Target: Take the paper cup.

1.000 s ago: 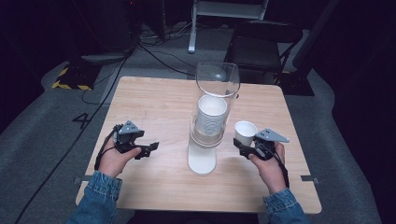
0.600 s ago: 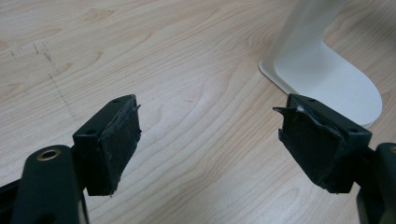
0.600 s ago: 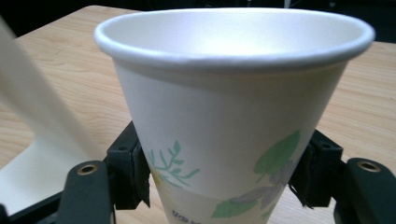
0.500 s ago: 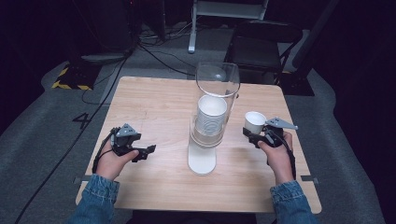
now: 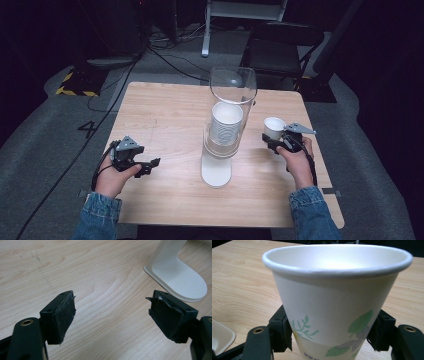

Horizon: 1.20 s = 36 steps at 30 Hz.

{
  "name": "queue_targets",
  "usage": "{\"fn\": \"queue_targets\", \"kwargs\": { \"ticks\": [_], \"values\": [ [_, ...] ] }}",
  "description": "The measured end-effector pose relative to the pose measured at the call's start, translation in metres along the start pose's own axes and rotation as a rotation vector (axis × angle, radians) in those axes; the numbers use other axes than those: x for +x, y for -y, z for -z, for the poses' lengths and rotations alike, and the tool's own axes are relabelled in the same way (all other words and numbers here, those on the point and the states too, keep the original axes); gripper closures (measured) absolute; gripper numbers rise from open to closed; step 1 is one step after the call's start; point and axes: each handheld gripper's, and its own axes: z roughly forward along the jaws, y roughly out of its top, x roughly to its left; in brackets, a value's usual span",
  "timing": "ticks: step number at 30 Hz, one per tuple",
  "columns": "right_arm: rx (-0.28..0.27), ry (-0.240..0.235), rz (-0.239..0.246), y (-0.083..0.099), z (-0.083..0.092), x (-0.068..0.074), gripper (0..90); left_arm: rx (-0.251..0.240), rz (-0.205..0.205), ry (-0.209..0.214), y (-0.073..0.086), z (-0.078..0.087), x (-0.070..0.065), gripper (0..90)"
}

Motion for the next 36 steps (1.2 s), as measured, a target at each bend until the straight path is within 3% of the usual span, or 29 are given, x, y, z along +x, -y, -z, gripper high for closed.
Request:
{"fn": "queue_targets", "kwargs": {
  "ticks": [17,27,30,36],
  "values": [
    [0.100,-0.011,0.024,0.019,-0.021,0.000,31.6,0.000,0.012,-0.006,0.004,0.003,0.002,20.9],
    [0.133,-0.004,0.046,0.025,-0.021,0.003,30.1,0.004,0.010,0.000,0.003,0.002,0.002,20.8],
    [0.162,-0.001,0.051,0.027,-0.021,0.003,26.7,0.001,0.011,0.001,0.002,0.002,0.002,20.7],
    [0.158,0.013,0.033,0.029,-0.019,-0.001,15.5,0.003,0.006,0.005,0.001,0.000,0.002,20.7]
  ]
}}
